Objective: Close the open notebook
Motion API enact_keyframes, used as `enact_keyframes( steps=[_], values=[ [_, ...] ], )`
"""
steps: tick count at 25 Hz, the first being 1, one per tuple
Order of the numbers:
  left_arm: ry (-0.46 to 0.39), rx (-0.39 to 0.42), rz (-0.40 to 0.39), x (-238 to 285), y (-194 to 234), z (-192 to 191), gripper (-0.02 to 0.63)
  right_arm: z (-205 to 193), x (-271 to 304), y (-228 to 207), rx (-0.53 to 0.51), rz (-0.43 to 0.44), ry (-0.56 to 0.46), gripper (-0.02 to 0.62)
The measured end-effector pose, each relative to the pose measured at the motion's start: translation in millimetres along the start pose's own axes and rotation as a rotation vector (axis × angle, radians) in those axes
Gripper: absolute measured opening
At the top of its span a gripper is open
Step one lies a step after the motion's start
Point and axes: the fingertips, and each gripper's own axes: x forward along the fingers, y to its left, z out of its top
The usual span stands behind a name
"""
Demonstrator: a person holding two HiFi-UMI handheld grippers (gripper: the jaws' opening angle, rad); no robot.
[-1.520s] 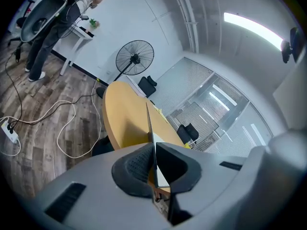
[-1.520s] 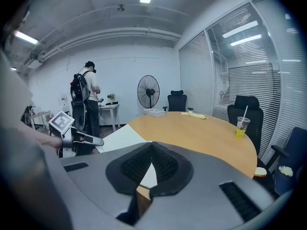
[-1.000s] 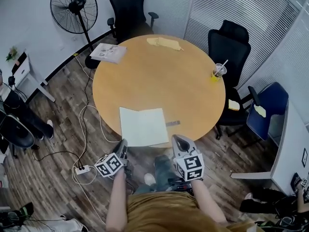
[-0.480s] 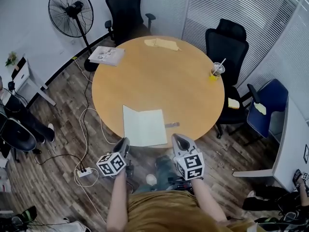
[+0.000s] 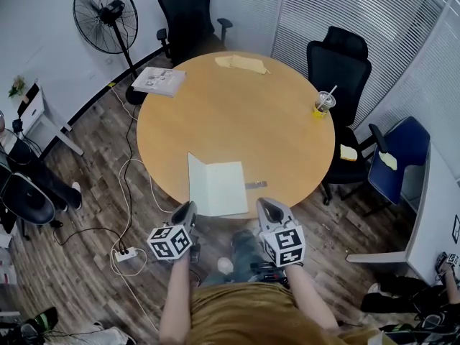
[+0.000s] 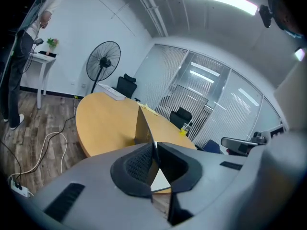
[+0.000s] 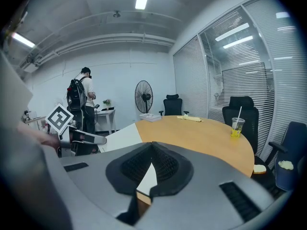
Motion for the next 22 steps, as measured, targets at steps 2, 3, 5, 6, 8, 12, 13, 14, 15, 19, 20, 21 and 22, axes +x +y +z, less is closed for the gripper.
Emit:
enact_keyframes(
  steps=[2,3,5,6,8,12,13,14,15,19,20,21,22],
  values=[
    [0.000,0.011,-0.004,2.3,-3.4,0.9,0.046,-1.7,-1.0,-1.9,0.006,-0.001,0.000,0.011],
    [-0.001,0.013,-0.006,3.3,-4.9,1.3,0.046,-2.5,-1.6,-3.5,0.008,-0.002,0.002,0.011],
    [0.000,0.018,-0.009,4.7,-7.8,1.9,0.048,-3.3,-2.9,-6.8,0.011,-0.007,0.006,0.011],
    [0.002,0.024,-0.011,5.4,-9.5,2.1,0.049,-3.3,-3.3,-8.3,0.012,-0.009,0.006,0.011],
    [0.009,0.045,-0.018,7.3,-14.0,1.9,0.051,-2.8,-3.5,-10.9,0.015,-0.013,0.004,0.011],
    [0.042,0.121,-0.035,12.2,-25.6,-1.5,0.058,-6.6,-4.2,-16.1,0.024,-0.020,0.008,0.011],
    [0.051,0.137,-0.041,13.6,-28.9,-1.8,0.060,-7.4,-4.4,-18.0,0.026,-0.022,0.010,0.011],
    [0.057,0.146,-0.050,15.0,-32.0,-1.9,0.063,-7.7,-4.8,-19.7,0.028,-0.025,0.011,0.011],
    [0.062,0.151,-0.059,16.2,-34.8,-2.0,0.065,-7.7,-5.1,-21.1,0.030,-0.028,0.013,0.011],
    [0.079,0.167,-0.089,21.0,-43.9,-3.3,0.075,-8.5,-5.2,-25.0,0.032,-0.037,0.019,0.011],
    [0.081,0.169,-0.095,22.2,-46.0,-4.3,0.077,-9.4,-5.3,-25.7,0.033,-0.037,0.020,0.012],
    [0.083,0.171,-0.101,23.4,-48.1,-5.3,0.078,-10.3,-5.4,-26.2,0.034,-0.037,0.022,0.011],
    [0.084,0.174,-0.106,24.4,-50.1,-6.2,0.080,-11.0,-5.5,-26.6,0.034,-0.036,0.023,0.011]
  ],
)
